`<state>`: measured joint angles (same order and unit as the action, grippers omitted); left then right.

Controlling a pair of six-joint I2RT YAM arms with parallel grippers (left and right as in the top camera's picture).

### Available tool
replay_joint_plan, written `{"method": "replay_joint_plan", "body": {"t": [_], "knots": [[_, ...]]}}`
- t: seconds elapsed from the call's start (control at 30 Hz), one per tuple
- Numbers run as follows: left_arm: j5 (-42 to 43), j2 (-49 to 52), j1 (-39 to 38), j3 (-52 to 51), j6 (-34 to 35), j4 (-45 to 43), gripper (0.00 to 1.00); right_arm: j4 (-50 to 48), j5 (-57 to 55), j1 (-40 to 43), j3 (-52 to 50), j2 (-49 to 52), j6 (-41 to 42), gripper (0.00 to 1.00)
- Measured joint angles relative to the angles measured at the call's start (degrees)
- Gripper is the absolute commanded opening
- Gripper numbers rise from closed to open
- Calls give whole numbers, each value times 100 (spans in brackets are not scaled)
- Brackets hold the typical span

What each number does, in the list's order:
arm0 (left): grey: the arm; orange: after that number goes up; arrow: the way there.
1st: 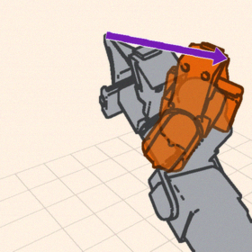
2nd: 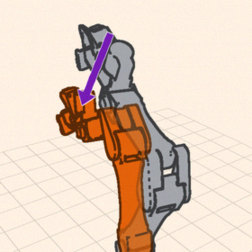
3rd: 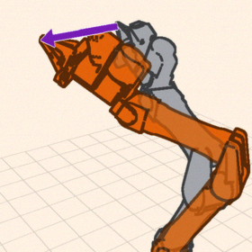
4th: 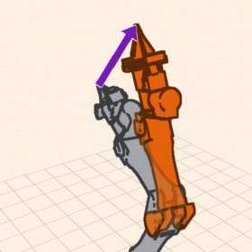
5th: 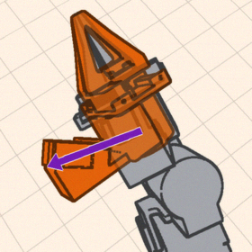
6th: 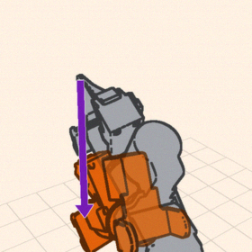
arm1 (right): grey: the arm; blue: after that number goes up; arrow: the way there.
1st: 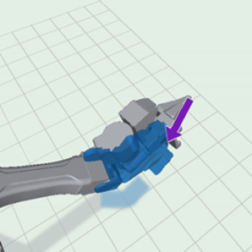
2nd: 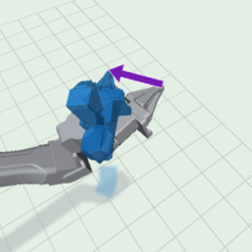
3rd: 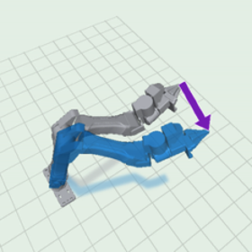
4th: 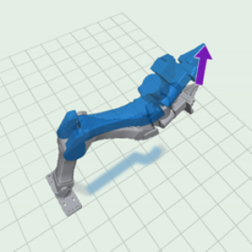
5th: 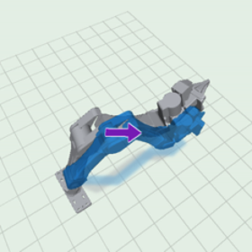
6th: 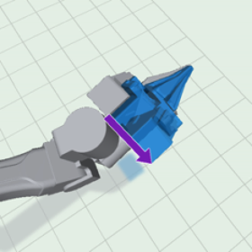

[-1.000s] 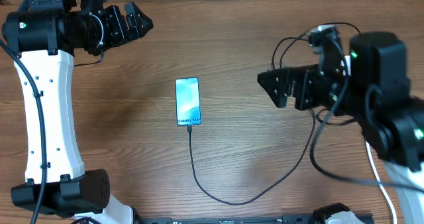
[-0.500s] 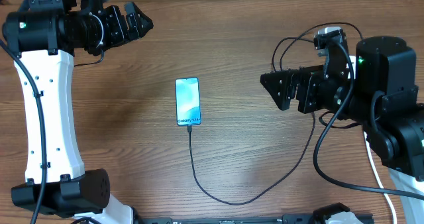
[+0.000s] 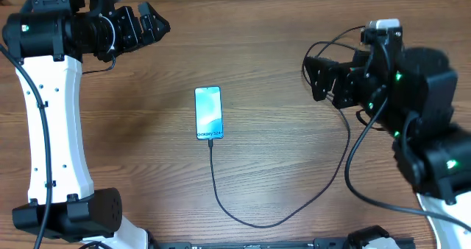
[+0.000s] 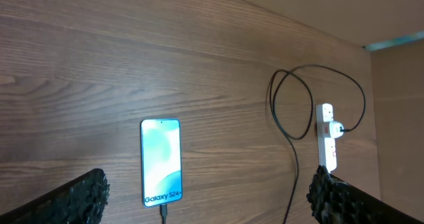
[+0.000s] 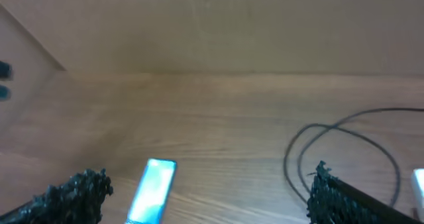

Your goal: Plug charger to phone and switch on socket

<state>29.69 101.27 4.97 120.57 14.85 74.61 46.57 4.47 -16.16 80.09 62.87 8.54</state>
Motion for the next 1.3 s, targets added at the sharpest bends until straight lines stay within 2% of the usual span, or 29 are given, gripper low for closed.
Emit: {"method": "replay_joint_plan", "body": {"t": [0.4,0.77,1.0,1.3], "knots": [[0,0,0,0,4,2,100,-2457,-199,549,-3399,-2385,-490,100],[0,0,0,0,4,0,100,-3541,33,909,-6262,-4682,-538,100],[0,0,0,0,4,2,100,-3847,201,979,-7217,-5606,-542,100],[0,0,0,0,4,2,100,-4177,278,979,-7860,-6166,-551,100]]}}
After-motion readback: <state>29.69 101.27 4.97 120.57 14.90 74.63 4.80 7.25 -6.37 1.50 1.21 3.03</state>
